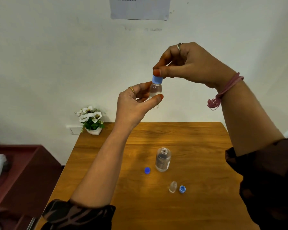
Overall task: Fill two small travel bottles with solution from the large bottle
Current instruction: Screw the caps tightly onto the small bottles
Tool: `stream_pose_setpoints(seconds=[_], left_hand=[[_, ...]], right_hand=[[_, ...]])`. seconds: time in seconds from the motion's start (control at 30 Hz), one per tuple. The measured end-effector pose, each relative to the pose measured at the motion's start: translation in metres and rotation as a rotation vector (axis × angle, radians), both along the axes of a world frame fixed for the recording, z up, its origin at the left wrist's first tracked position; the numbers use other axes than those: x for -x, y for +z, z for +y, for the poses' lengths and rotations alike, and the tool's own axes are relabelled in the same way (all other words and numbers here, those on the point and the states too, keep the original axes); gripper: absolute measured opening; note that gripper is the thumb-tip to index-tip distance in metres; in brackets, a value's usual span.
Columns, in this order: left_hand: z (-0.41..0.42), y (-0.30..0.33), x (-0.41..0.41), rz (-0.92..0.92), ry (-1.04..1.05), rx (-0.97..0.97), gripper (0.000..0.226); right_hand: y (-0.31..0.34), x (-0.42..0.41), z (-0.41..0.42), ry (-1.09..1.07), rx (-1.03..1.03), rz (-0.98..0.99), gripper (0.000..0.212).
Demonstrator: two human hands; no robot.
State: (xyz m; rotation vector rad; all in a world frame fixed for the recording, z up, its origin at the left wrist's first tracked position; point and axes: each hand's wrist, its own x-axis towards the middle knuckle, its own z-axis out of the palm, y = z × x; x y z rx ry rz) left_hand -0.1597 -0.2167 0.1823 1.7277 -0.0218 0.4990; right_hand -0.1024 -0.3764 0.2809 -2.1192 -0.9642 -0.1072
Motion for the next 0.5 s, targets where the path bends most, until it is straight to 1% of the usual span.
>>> stream_pose_setpoints(seconds=[0.13, 0.5], left_hand=[[0.000, 0.000, -0.003, -0.015, 0.000, -0.012, 0.040], [-0.001, 0.000, -0.005, -0.026, -0.015, -0.007, 0.041]], right_hand=[[0.002, -0.004, -0.004, 0.059, 0.031, 0.076, 0.034], [0.014, -0.008, -0.009, 0.128, 0.156, 0.017, 0.032]])
